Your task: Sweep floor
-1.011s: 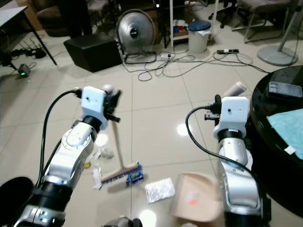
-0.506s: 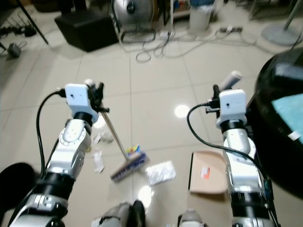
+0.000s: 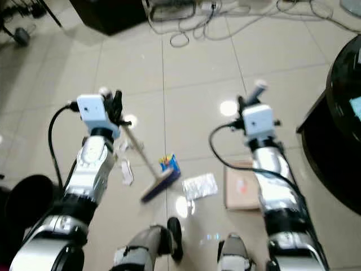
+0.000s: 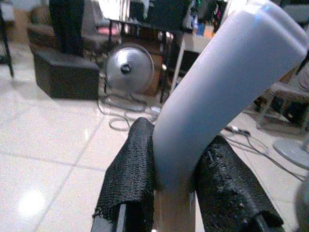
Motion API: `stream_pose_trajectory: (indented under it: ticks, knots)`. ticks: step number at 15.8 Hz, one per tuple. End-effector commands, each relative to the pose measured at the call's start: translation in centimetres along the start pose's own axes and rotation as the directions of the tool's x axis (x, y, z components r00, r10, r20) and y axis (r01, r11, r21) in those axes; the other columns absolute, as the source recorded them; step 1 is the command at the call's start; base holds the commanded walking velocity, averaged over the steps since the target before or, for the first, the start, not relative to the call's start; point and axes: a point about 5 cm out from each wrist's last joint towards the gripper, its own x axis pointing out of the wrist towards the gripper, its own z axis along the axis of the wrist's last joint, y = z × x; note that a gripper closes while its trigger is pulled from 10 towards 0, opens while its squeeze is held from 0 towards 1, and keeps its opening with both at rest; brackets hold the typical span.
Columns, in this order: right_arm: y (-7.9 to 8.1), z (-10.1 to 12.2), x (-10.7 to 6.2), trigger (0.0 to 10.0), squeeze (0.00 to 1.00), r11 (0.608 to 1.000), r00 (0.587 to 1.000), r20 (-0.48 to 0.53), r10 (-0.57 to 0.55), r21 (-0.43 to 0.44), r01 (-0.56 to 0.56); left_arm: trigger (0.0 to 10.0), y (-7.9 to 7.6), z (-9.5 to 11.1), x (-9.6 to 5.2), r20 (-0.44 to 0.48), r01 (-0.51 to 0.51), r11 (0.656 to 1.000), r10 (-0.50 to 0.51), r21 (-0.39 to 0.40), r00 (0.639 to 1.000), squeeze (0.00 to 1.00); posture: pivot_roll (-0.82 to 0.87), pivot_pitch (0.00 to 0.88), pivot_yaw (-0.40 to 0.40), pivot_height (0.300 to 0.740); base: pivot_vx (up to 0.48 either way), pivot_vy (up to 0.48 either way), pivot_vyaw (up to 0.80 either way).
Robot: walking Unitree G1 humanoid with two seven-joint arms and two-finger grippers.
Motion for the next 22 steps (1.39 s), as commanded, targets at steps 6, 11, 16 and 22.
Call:
stream_pose_trajectory:
  ticks: [6, 11, 16, 22]
  knots:
    - [4.2, 0.2, 0.4, 10.0, 0.00, 0.995, 0.993, 0.070, 0.099, 0.020, -0.101, 10.0, 1.7, -0.9, -0.2, 0.005, -0.079, 0.996, 0.079, 0.034, 0.997, 0.00, 0.17, 0.353, 0.147, 0.740, 0.000, 0.000, 0.00]
    - [6.1, 0.8, 1.4, 10.0, 0.00, 0.990, 0.989, 0.095, 0.116, 0.070, -0.123, 10.0, 2.6, -1.0, -0.4, 0.025, -0.108, 0.991, 0.107, 0.076, 0.994, 0.00, 0.20, 0.375, 0.109, 0.740, 0.000, 0.000, 0.00]
    - [8.9, 2.2, 1.9, 10.0, 0.00, 0.980, 0.984, 0.140, 0.114, 0.148, -0.135, 10.0, 1.6, -2.3, -0.9, -0.026, -0.132, 0.990, 0.133, 0.047, 0.991, 0.00, 0.18, 0.387, 0.114, 0.740, 0.000, 0.000, 0.00]
    - [6.6, 2.7, 2.4, 10.0, 0.00, 0.993, 0.985, 0.170, 0.009, 0.118, -0.030, 10.0, -0.3, -2.9, -0.9, -0.071, -0.168, 0.985, 0.165, -0.035, 0.984, 0.00, 0.14, 0.375, 0.128, 0.740, 0.000, 0.000, 0.00]
